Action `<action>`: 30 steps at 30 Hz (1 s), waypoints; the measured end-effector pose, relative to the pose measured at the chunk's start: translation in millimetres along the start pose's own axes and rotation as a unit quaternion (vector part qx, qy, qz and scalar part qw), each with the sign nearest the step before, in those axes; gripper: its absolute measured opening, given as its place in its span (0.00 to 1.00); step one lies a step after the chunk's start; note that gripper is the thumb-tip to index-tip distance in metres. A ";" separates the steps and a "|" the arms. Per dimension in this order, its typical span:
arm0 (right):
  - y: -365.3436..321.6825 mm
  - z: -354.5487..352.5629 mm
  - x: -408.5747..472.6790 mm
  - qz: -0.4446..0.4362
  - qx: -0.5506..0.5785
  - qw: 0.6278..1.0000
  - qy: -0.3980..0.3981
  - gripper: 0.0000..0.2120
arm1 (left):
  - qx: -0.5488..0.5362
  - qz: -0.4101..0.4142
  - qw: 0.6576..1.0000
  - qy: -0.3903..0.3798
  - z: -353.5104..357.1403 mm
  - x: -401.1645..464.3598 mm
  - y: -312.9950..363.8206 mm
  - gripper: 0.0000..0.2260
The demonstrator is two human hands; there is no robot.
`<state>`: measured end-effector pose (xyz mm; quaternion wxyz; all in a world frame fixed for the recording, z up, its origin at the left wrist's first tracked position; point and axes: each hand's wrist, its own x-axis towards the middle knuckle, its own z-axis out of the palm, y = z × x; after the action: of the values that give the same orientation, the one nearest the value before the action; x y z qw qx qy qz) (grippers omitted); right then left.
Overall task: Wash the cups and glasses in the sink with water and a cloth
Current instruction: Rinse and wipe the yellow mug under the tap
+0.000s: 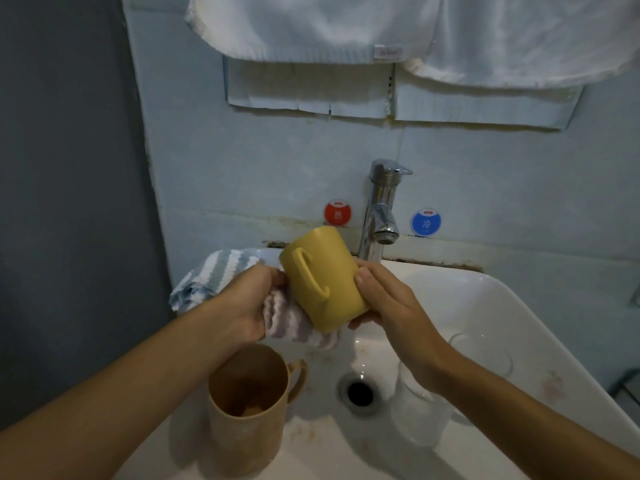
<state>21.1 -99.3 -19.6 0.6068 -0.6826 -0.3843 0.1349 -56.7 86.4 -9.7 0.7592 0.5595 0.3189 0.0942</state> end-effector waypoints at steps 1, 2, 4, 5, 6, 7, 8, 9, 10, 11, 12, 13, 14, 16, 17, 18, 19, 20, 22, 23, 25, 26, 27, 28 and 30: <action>-0.6 1.4 0.0 0.005 -0.001 1.000 -0.005 0.18 | -0.001 0.000 1.000 -0.003 0.7 0.5 -0.1 0.17; -1.4 2.3 0.4 0.010 -0.007 1.000 -0.008 0.18 | -0.008 -0.002 1.000 -0.002 1.5 1.4 0.3 0.17; -3.1 2.6 1.0 0.024 -0.036 0.999 -0.005 0.20 | 0.000 -0.005 1.000 0.005 1.7 0.0 0.3 0.16; -2.8 2.0 1.4 0.027 -0.059 0.998 -0.002 0.23 | 0.004 -0.004 1.000 0.008 1.6 -0.3 -0.9 0.14; -1.8 1.0 2.2 0.017 -0.087 0.996 0.005 0.24 | 0.002 0.000 1.000 0.009 3.3 -0.9 -1.7 0.13; -0.9 0.1 2.9 -0.001 -0.115 0.993 0.015 0.24 | -0.002 0.000 1.000 0.013 3.6 -0.2 -1.8 0.12; 0.3 -0.5 3.8 -0.023 -0.129 0.991 0.023 0.23 | -0.007 0.003 1.000 0.015 3.4 0.6 -2.2 0.13; 1.0 -1.2 4.3 -0.041 -0.131 0.990 0.026 0.21 | -0.009 0.002 1.000 0.017 3.0 0.4 -1.4 0.14; 1.9 -2.0 5.0 -0.053 -0.130 0.990 0.023 0.19 | -0.011 0.005 1.000 0.018 2.6 1.0 -1.5 0.16; 2.3 -2.7 5.8 -0.054 -0.130 0.990 0.019 0.19 | -0.011 0.008 1.000 0.020 2.5 1.3 -1.1 0.16; 3.2 -3.5 7.2 -0.045 -0.127 0.991 0.013 0.21 | -0.011 0.012 1.000 0.020 3.0 0.8 -0.3 0.16; 3.0 -4.5 7.8 -0.028 -0.114 0.993 0.004 0.24 | -0.008 0.015 1.000 0.022 4.3 -1.3 0.4 0.15; 3.3 -6.0 8.5 -0.011 -0.095 0.995 -0.008 0.28 | -0.006 0.021 1.000 0.021 4.9 -2.2 0.5 0.13; 0.7 -7.7 7.3 0.000 -0.081 0.996 -0.033 0.32 | -0.003 0.024 0.999 0.022 6.3 -2.6 -0.9 0.11; -1.0 -7.7 5.7 0.001 -0.096 0.995 -0.040 0.31 | 0.004 0.024 0.999 0.025 6.8 -2.6 -1.4 0.10; -1.3 -7.4 4.6 0.004 -0.118 0.992 -0.042 0.29 | 0.013 0.025 0.999 0.025 7.4 -3.4 -2.0 0.09; -1.1 -7.0 3.6 0.007 -0.144 0.989 -0.040 0.29 | 0.022 0.025 0.999 0.027 8.2 -5.2 -1.6 0.09; -0.3 -7.2 3.3 0.008 -0.164 0.986 -0.032 0.31 | 0.027 0.024 0.999 0.027 8.6 -6.4 -1.6 0.09; -1.0 -8.1 3.6 0.017 -0.170 0.985 -0.004 0.36 | 0.032 0.029 0.999 0.031 8.5 -6.7 -1.4 0.10; -2.2 -9.3 3.3 0.026 -0.147 0.989 0.001 0.35 | 0.032 0.032 0.998 0.033 7.8 -6.7 -1.2 0.10; -3.6 -11.8 4.0 0.049 -0.061 0.997 -0.018 0.31 | 0.029 0.040 0.998 0.041 5.5 -6.3 -0.3 0.10; -3.7 -12.8 4.2 0.060 -0.016 0.998 -0.032 0.29 | 0.023 0.040 0.998 0.041 4.1 -5.3 0.7 0.10; -3.5 -13.4 4.5 0.069 0.024 0.996 -0.044 0.28 | 0.017 0.038 0.998 0.036 3.2 -5.6 1.7 0.11; -2.6 -12.9 4.7 0.074 0.055 0.994 -0.055 0.27 | 0.014 0.034 0.999 0.029 2.4 -5.5 2.1 0.11; 0.9 -10.6 4.7 0.082 0.095 0.989 -0.073 0.26 | 0.002 0.016 1.000 0.001 1.3 -2.7 1.1 0.09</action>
<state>31.4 -103.7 -16.7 0.6261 -0.6391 -0.3558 0.2702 -57.8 84.3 -7.4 0.7561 0.5658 0.3111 0.1065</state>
